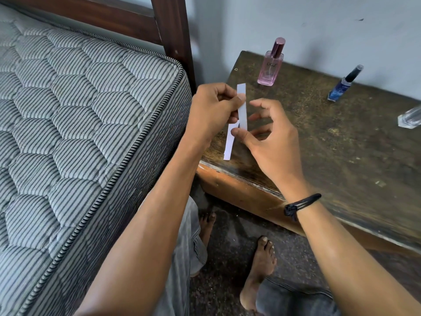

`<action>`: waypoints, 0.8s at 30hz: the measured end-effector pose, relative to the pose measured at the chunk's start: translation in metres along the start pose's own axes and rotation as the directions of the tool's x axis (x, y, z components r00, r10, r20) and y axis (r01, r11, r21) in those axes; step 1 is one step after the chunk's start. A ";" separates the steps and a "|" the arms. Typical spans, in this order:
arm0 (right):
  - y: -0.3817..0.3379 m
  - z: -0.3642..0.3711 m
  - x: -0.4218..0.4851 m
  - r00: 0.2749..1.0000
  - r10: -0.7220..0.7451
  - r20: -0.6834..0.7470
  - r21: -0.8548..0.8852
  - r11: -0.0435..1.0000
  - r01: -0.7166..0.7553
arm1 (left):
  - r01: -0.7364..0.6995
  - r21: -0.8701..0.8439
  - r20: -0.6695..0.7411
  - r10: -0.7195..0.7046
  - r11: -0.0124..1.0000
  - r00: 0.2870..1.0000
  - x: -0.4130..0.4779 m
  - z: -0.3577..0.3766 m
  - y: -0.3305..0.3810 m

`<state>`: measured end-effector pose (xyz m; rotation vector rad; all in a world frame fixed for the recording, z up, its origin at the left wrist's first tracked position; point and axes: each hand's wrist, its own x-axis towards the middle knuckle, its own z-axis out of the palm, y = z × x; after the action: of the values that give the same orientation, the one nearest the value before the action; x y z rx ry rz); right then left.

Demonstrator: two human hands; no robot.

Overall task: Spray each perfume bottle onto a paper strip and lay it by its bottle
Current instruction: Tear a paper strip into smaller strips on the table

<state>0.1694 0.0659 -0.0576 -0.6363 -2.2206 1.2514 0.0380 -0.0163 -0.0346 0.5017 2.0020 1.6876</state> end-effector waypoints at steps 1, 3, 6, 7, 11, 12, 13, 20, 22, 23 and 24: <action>-0.001 0.001 -0.001 1.000 -0.012 -0.025 -0.014 1.000 0.012 | -0.001 0.004 0.013 0.001 1.000 1.000 -0.002 0.003 0.000; -0.001 0.002 -0.001 0.997 -0.005 -0.079 -0.037 0.999 0.002 | 0.004 -0.015 0.039 -0.004 1.000 0.999 -0.004 0.009 0.001; 0.002 0.001 -0.001 0.992 0.008 -0.128 -0.082 0.996 -0.019 | 0.037 -0.077 0.058 -0.032 0.996 0.998 -0.004 0.011 0.001; 0.002 0.001 -0.001 0.990 0.002 -0.140 -0.092 0.996 -0.015 | 0.043 -0.085 0.066 -0.037 0.995 0.997 -0.004 0.010 0.002; 0.001 -0.003 0.003 0.982 0.037 -0.185 -0.003 0.999 -0.038 | 0.104 -0.185 0.208 -0.065 0.977 0.976 -0.005 0.004 0.003; 0.000 -0.004 0.004 0.982 0.087 -0.168 0.069 0.995 -0.077 | 0.129 -0.224 0.249 -0.071 0.966 0.966 -0.005 0.003 0.003; -0.001 -0.005 0.005 0.980 0.139 -0.144 0.144 0.982 -0.118 | 0.147 -0.257 0.277 -0.073 0.955 0.958 -0.004 0.002 0.003; -0.006 -0.011 0.005 0.954 0.299 -0.019 0.323 0.905 -0.277 | 0.139 -0.322 0.202 -0.076 0.937 0.977 -0.001 -0.002 0.000; -0.006 -0.011 0.005 0.951 0.309 0.005 0.305 0.905 -0.296 | 0.133 -0.304 0.193 -0.076 0.943 0.978 -0.001 -0.002 0.000; -0.006 -0.011 0.005 0.950 0.312 0.014 0.295 0.906 -0.303 | 0.130 -0.300 0.185 -0.076 0.945 0.980 -0.001 -0.002 0.000; -0.006 -0.011 0.004 0.949 0.315 0.019 0.284 0.909 -0.307 | 0.126 -0.296 0.176 -0.075 0.947 0.982 -0.001 -0.002 0.000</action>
<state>0.1722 0.0727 -0.0460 -0.9092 -1.9138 1.6708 0.0377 -0.0182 -0.0342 0.4044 1.5862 1.7892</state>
